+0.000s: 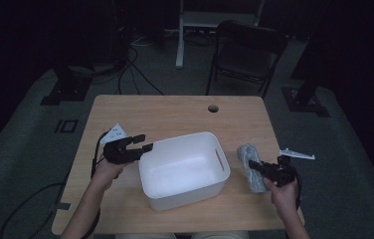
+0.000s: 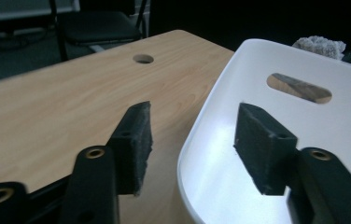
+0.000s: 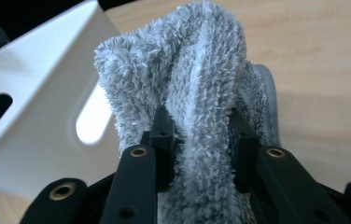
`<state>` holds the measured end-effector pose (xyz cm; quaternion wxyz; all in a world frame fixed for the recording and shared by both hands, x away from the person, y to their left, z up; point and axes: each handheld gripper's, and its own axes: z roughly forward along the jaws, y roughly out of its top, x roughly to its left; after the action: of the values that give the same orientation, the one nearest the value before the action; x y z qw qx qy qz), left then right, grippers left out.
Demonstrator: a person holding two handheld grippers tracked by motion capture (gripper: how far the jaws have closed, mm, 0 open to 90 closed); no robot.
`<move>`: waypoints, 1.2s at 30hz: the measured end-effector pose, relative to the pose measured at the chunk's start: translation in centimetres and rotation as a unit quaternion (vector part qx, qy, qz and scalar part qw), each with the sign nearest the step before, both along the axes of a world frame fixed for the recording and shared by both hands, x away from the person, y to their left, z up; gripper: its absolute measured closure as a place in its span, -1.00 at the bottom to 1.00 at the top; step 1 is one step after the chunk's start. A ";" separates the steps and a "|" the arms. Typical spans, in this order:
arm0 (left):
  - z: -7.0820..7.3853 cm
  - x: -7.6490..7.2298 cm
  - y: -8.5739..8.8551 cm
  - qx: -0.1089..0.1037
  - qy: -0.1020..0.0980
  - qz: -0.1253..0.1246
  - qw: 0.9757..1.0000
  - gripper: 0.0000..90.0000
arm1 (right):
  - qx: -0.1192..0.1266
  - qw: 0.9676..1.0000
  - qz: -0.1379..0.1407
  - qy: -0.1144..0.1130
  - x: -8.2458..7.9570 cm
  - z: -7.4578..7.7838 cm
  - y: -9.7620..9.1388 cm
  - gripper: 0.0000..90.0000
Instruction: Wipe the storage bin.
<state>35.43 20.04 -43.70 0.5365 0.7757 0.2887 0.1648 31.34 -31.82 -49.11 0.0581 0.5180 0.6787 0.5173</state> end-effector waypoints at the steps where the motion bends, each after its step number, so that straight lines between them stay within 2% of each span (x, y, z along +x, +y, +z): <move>1: 0.1 0.1 -0.1 0.001 0.000 -0.007 1.000 0.00 | 0.000 1.000 0.001 0.002 -0.2 -0.2 -0.1 0.55; 4: 0.4 0.6 -0.8 0.016 -0.004 -0.020 1.000 0.00 | 0.007 1.000 0.003 0.006 -0.8 -0.8 -0.1 0.55; 8: 0.6 1.5 -1.6 0.051 0.005 -0.029 0.998 0.01 | 0.010 1.000 0.007 0.012 -1.6 -1.4 -0.3 0.55; 13: 0.8 2.3 -1.9 0.072 0.019 -0.041 0.996 0.20 | 0.015 1.000 0.003 0.013 -1.9 -1.8 -0.7 0.55; 14: 0.8 2.5 -2.0 0.078 0.027 -0.049 0.995 0.23 | 0.016 1.000 0.001 0.013 -1.9 -1.8 -0.8 0.55; 19: 0.8 2.7 -2.7 0.098 0.034 -0.072 0.992 0.38 | 0.021 1.000 -0.003 0.012 -1.8 -1.9 -1.1 0.55; 20: 0.8 2.8 -2.9 0.104 0.044 -0.076 0.991 0.43 | 0.020 1.000 -0.004 0.011 -1.8 -1.9 -1.2 0.55; 21: 0.9 2.7 -3.0 0.112 0.039 -0.072 0.990 0.47 | 0.022 1.000 -0.005 0.010 -1.8 -1.8 -1.3 0.55; 25: 0.8 3.0 -3.8 0.134 0.047 -0.060 0.988 0.54 | 0.030 0.999 -0.008 0.007 -1.8 -1.7 -1.5 0.55; 26: 0.8 3.0 -3.9 0.138 0.045 -0.053 0.988 0.61 | 0.030 0.999 -0.008 0.007 -1.8 -1.7 -1.4 0.55; 28: 0.9 3.2 -3.9 0.140 0.053 -0.045 0.988 0.71 | 0.031 0.999 -0.007 0.007 -1.8 -1.7 -1.4 0.55; 32: 0.9 3.2 -3.9 0.139 0.058 -0.041 0.988 0.72 | 0.030 0.999 -0.007 0.008 -1.7 -1.8 -1.3 0.55; 33: 1.0 3.2 -3.9 0.136 0.064 -0.040 0.988 0.73 | 0.028 1.000 -0.007 0.007 -1.6 -1.8 -1.3 0.55; 34: 1.0 3.2 -3.9 0.135 0.072 -0.043 0.987 0.74 | 0.028 1.000 -0.007 0.007 -1.6 -1.8 -1.3 0.55; 36: 1.1 3.0 -4.0 0.136 0.075 -0.049 0.987 0.79 | 0.030 0.999 -0.007 0.009 -1.6 -1.8 -1.2 0.55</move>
<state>38.42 16.07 -42.62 0.4102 0.8649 0.2645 0.1173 29.78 -33.04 -50.94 0.0394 0.5288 0.6598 0.5324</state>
